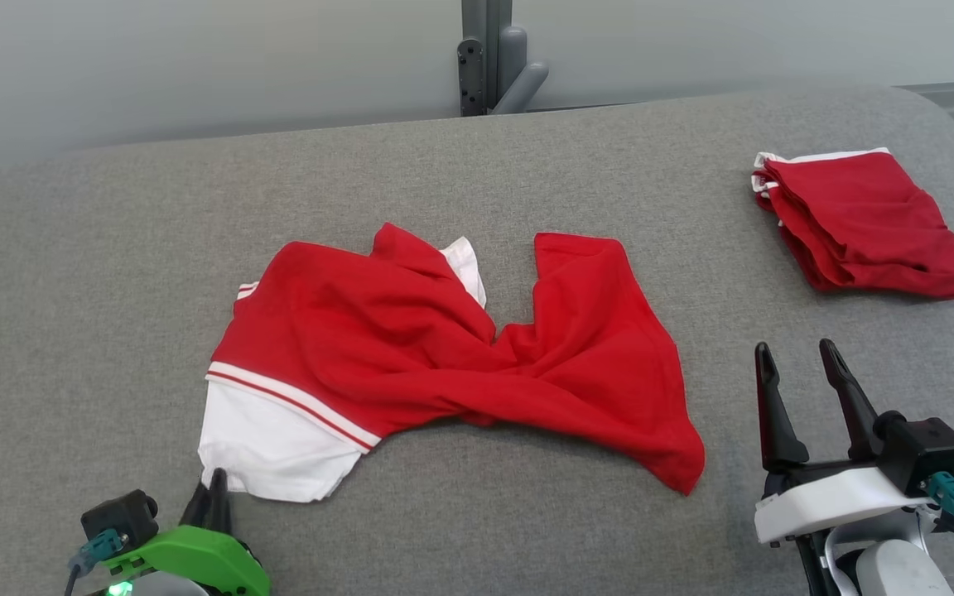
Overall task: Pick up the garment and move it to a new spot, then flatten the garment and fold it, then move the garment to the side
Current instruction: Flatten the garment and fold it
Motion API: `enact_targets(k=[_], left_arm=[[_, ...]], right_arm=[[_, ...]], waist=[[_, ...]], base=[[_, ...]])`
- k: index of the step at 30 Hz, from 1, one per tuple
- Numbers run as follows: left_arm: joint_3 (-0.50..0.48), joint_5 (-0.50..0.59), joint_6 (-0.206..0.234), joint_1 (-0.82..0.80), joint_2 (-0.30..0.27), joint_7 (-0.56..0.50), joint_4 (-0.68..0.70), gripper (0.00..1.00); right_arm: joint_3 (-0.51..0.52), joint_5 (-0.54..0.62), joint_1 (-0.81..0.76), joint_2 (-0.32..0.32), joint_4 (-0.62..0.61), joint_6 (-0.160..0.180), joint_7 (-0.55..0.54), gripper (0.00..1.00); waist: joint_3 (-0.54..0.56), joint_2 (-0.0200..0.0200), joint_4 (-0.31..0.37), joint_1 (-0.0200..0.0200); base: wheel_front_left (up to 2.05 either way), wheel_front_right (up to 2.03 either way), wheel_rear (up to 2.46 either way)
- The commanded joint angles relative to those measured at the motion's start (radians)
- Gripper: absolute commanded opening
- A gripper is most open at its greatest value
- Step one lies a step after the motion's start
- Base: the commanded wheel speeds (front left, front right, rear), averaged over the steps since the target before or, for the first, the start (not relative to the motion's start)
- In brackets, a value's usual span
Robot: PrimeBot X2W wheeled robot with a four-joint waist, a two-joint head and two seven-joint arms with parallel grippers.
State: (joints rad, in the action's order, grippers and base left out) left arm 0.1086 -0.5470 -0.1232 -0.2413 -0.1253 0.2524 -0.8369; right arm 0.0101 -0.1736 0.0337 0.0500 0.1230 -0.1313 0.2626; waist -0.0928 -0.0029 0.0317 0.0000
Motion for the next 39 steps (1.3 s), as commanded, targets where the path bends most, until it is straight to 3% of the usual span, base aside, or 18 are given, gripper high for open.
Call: enact_targets(k=[1, 7, 12, 25, 39], left_arm=[[0.002, -0.004, -0.004, -0.011, 0.002, 0.005, -0.005, 0.0], [0.021, 0.005, -0.007, -0.005, -0.006, 0.012, 0.015, 0.0], [0.0, 0.032, -0.007, 0.029, -0.012, 0.013, 0.123, 0.0], [-0.069, 0.114, 0.013, 0.114, 0.007, 0.013, 0.391, 0.0], [-0.067, 0.149, 0.019, 0.124, 0.019, 0.013, 0.446, 0.0]], right_arm=[[0.003, -0.002, -0.005, 0.001, 0.005, 0.001, 0.003, 1.0], [0.004, -0.024, -0.041, 0.001, 0.063, 0.001, 0.003, 1.0], [-0.001, -0.082, -0.064, 0.001, 0.163, 0.001, -0.004, 1.0], [-0.143, -0.177, -0.076, 0.001, 0.288, 0.001, -0.004, 1.0], [-0.179, -0.207, 0.027, 0.002, 0.408, 0.001, 0.002, 1.0]], waist=[[0.001, 0.0029, 0.001, 0.0], [0.008, 0.0029, -0.003, 0.0], [0.01, 0.0029, -0.014, 0.0], [-0.013, 0.0029, -0.047, 0.0], [-0.04, 0.0029, -0.071, 0.0]], base=[[0.0, 0.0, 0.0], [0.0, 0.0, 0.0], [0.0, 0.0, 0.0], [0.0, 0.0, 0.0], [0.0, 0.0, 0.0]])
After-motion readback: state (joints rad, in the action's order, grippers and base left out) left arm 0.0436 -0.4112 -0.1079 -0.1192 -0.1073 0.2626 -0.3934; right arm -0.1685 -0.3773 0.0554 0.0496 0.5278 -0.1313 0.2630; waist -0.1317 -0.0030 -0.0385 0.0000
